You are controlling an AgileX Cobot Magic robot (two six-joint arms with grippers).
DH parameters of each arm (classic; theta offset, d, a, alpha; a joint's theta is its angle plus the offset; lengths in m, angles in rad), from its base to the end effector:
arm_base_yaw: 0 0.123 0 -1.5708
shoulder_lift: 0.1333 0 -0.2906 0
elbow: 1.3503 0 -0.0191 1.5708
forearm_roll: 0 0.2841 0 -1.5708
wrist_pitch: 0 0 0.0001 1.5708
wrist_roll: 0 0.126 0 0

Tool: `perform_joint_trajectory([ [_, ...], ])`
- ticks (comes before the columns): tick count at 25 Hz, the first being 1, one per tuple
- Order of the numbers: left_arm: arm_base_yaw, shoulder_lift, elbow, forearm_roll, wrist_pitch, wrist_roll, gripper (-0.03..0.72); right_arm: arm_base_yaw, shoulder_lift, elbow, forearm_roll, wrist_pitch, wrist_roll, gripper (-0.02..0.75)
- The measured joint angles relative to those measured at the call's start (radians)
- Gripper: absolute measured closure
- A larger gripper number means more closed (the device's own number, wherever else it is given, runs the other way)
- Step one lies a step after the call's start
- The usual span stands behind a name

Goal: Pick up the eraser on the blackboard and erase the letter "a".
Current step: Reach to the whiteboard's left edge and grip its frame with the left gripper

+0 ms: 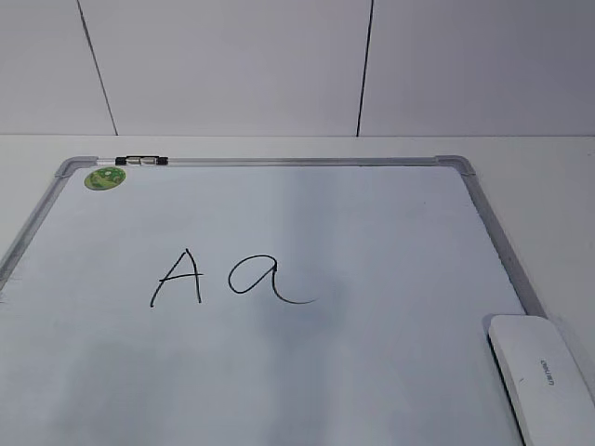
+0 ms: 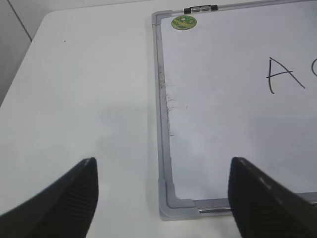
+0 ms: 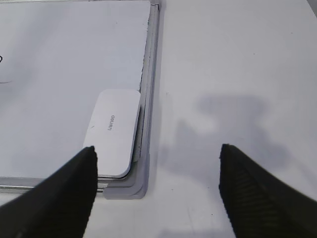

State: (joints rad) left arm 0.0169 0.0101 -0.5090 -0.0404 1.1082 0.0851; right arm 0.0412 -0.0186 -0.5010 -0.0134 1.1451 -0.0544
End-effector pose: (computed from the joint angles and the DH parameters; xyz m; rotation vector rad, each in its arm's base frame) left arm 0.0477 -0.0038 0.2747 0.0743 2.0909 0.0130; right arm 0.0420 0.0002 0.2693 -0.0993 2.1068 -0.0241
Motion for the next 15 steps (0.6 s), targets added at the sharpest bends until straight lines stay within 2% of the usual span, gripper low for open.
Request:
perform_joint_trajectory([
  [15,0.0,0.0,0.0,0.0,0.0,-0.002,0.093,0.0,0.0,0.0,0.0,0.0,0.0,0.15],
])
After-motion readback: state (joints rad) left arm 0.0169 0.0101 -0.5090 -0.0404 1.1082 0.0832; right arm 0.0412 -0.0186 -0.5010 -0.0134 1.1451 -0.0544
